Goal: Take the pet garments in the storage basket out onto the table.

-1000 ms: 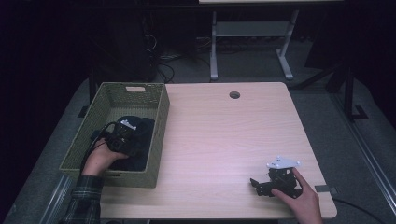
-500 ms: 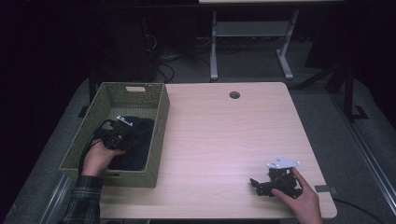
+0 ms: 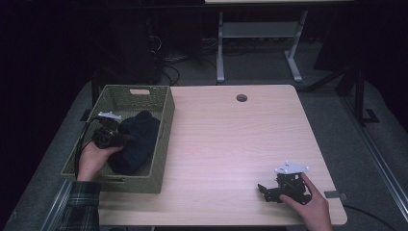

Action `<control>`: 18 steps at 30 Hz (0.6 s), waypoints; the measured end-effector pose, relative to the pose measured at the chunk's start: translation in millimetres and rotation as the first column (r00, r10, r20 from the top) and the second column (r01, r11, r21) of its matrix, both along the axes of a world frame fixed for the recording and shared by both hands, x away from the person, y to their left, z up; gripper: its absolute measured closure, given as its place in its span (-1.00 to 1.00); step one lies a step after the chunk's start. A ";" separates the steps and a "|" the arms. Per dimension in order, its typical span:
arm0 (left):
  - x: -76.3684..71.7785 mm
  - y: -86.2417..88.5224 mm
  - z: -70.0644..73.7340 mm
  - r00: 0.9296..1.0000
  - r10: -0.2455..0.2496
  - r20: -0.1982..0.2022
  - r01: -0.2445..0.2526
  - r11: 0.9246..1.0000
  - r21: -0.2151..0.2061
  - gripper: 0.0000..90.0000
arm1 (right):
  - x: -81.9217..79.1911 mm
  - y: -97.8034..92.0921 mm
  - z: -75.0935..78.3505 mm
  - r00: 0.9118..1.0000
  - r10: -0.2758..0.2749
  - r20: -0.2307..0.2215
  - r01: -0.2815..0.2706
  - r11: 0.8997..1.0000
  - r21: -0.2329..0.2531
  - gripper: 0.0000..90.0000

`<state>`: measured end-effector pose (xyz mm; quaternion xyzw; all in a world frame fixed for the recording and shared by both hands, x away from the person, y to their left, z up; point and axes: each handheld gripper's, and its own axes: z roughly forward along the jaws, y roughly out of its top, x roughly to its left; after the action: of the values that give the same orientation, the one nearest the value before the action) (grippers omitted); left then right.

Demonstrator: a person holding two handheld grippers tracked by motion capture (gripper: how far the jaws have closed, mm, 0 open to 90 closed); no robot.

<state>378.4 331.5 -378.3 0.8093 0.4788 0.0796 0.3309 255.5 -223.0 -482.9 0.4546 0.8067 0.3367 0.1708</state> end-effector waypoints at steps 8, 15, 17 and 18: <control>-8.8 7.8 22.9 0.994 0.025 0.103 -0.013 0.993 -0.117 0.61 | 0.0 0.0 0.0 1.000 0.000 0.000 0.000 1.000 0.000 -1.00; -14.2 8.6 39.7 0.984 0.034 0.175 -0.005 0.987 -0.162 0.61 | 0.1 -0.2 0.0 1.000 0.001 0.001 -0.001 1.000 -0.001 -1.00; -14.8 8.7 41.9 0.982 0.035 0.184 -0.003 0.985 -0.172 0.61 | 0.1 -0.2 0.0 1.000 0.002 0.001 -0.002 1.000 -0.001 -1.00; -16.0 9.4 46.8 0.979 0.037 0.198 0.001 0.981 -0.192 0.61 | 0.0 -0.2 0.0 1.000 0.001 0.000 -0.001 1.000 -0.001 -1.00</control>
<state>362.4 340.9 -331.4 0.7571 0.4557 0.1175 0.4530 255.6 -223.2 -482.9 0.4541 0.8072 0.3362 0.1709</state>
